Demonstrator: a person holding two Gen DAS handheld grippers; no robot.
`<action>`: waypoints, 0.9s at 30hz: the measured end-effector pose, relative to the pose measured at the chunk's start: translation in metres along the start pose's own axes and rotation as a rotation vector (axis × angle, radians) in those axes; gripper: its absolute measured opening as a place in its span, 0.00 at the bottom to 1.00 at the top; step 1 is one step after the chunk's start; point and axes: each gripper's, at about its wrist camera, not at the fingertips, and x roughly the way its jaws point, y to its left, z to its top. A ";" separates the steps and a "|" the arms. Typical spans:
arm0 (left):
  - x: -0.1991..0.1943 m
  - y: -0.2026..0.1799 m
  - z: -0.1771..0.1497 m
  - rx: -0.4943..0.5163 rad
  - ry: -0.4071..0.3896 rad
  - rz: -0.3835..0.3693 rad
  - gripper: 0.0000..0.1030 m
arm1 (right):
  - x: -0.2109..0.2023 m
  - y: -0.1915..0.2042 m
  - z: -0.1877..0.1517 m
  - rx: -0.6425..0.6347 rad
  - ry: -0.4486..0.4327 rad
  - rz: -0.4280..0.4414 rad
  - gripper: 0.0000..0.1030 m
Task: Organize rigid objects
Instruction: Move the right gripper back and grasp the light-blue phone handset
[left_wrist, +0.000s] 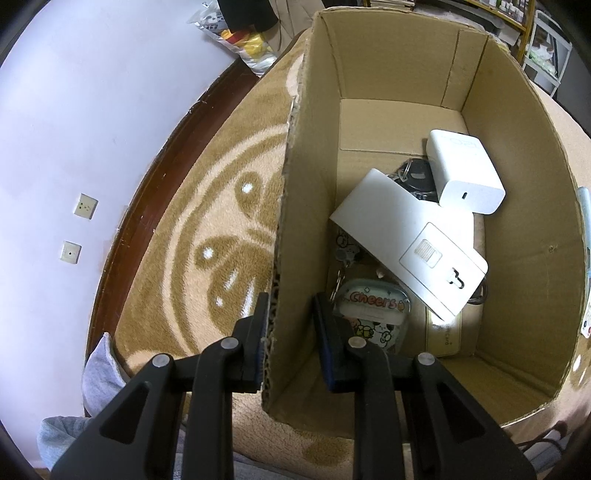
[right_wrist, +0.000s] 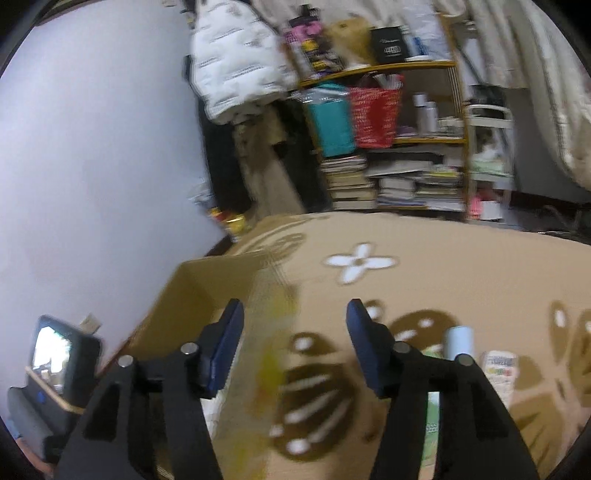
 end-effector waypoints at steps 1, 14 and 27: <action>-0.001 0.000 0.000 0.001 0.000 0.001 0.21 | 0.000 -0.007 0.001 0.011 0.000 -0.014 0.68; -0.001 -0.003 0.002 0.007 0.002 0.013 0.22 | 0.023 -0.072 -0.007 0.159 0.071 -0.128 1.00; -0.002 -0.005 0.000 0.013 -0.001 0.019 0.23 | 0.051 -0.107 -0.041 0.260 0.191 -0.196 0.88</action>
